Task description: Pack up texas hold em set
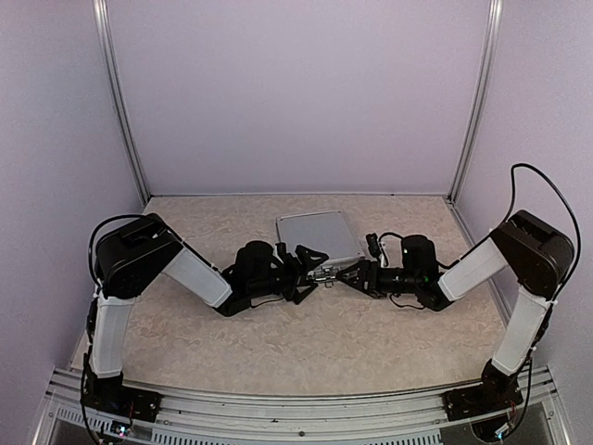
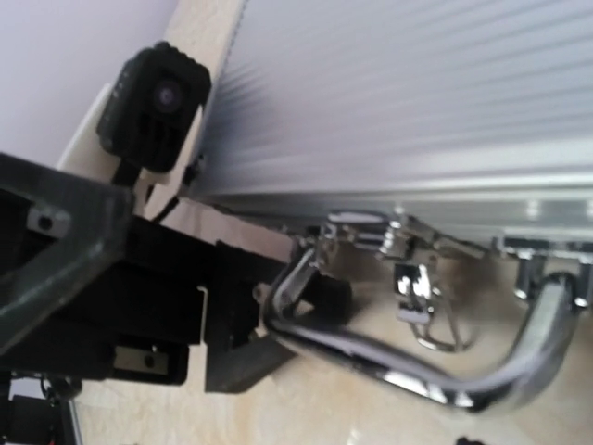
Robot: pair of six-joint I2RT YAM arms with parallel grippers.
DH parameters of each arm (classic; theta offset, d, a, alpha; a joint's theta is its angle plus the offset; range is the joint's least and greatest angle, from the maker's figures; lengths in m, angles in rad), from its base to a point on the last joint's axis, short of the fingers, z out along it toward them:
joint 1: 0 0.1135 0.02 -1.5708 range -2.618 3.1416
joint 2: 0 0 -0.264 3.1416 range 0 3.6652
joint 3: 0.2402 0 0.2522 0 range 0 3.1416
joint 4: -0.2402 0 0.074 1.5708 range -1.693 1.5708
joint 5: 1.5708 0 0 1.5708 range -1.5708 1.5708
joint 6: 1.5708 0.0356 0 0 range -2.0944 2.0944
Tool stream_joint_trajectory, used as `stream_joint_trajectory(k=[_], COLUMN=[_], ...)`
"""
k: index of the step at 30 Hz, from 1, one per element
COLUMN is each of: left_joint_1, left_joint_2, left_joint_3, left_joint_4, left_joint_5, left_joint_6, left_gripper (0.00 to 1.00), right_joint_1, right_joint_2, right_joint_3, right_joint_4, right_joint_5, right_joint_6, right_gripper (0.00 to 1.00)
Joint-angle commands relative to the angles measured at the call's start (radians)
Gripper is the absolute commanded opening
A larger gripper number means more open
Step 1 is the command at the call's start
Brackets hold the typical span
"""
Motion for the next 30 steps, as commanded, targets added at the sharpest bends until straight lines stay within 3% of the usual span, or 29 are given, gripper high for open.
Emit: stream_joint_trajectory(k=[1, 9, 30], left_joint_1=[0.018, 0.017, 0.017], left_joint_2=[-0.028, -0.035, -0.044], left_joint_3=[0.028, 0.024, -0.014], left_joint_4=[0.231, 0.250, 0.251], left_joint_5=[-0.031, -0.047, -0.044], left_joint_6=[-0.004, -0.011, -0.006], left_gripper=[0.97, 0.97, 0.97], right_joint_1=[0.013, 0.022, 0.040], right_joint_2=[0.012, 0.027, 0.202], right_joint_3=[-0.007, -0.001, 0.211], right_joint_4=[0.067, 0.079, -0.107], right_joint_5=[0.004, 0.009, 0.050], right_joint_6=[0.024, 0.033, -0.058], right_gripper=[0.72, 0.72, 0.72])
